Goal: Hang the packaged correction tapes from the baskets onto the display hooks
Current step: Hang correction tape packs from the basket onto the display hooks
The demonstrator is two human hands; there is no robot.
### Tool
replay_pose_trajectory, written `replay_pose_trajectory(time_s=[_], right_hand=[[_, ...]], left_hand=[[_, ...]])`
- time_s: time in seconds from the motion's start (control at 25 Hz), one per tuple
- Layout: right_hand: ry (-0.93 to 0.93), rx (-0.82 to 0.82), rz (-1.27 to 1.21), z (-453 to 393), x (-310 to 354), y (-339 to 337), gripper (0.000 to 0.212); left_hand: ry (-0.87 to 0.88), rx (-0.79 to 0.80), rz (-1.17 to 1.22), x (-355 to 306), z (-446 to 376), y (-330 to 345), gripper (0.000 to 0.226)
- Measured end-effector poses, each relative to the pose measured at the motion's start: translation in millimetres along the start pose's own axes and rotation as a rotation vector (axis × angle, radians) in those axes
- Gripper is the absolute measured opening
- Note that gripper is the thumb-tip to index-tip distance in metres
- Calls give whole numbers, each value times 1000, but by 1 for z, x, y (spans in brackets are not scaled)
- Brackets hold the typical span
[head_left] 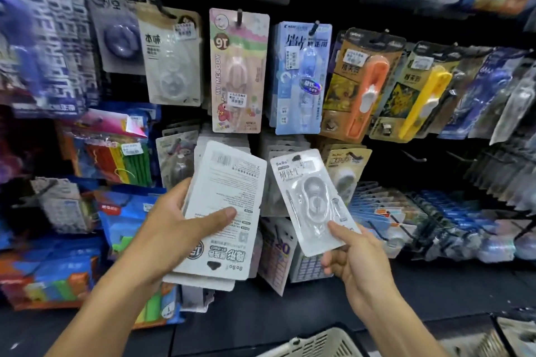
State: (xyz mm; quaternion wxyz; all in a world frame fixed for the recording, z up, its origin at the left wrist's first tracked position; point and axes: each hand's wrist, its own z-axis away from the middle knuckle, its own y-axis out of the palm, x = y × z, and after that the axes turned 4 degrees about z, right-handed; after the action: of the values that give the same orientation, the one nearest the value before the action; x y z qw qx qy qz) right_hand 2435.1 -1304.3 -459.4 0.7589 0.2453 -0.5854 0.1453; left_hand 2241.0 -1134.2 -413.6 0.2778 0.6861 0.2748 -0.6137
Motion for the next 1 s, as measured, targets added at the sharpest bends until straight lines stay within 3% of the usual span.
replay_pose_trajectory(time_s=[0.08, 0.16, 0.24, 0.28, 0.44, 0.52, 0.6, 0.72, 0.84, 1.0], right_hand=[[24, -7, 129, -2, -4, 8, 13], [30, -130, 323, -5, -12, 8, 33], [-51, -296, 452, -2, -16, 6, 43], [-92, -255, 435, 1, -15, 6, 40], [221, 511, 18, 17, 9, 20, 77], [268, 703, -112, 20, 25, 23, 62], [231, 684, -99, 23, 29, 24, 40], [200, 530, -98, 24, 17, 22, 27], [77, 355, -50, 25, 8, 17, 27], [-137, 308, 57, 28, 14, 7, 35]], left_hand=[[-5, -67, 12, 3, -1, 3, 38], [29, -127, -56, 4, 0, 6, 43], [155, -164, -329, 8, 2, 7, 55], [251, -171, -502, 8, 3, 8, 59], [721, 45, -649, 7, 6, 16, 55], [852, 127, -754, 10, 7, 18, 53], [829, 130, -806, 12, 9, 17, 52], [753, 30, -793, 13, 9, 14, 67], [649, -19, -747, 11, 9, 6, 66], [366, -162, -649, 12, 7, -4, 49]])
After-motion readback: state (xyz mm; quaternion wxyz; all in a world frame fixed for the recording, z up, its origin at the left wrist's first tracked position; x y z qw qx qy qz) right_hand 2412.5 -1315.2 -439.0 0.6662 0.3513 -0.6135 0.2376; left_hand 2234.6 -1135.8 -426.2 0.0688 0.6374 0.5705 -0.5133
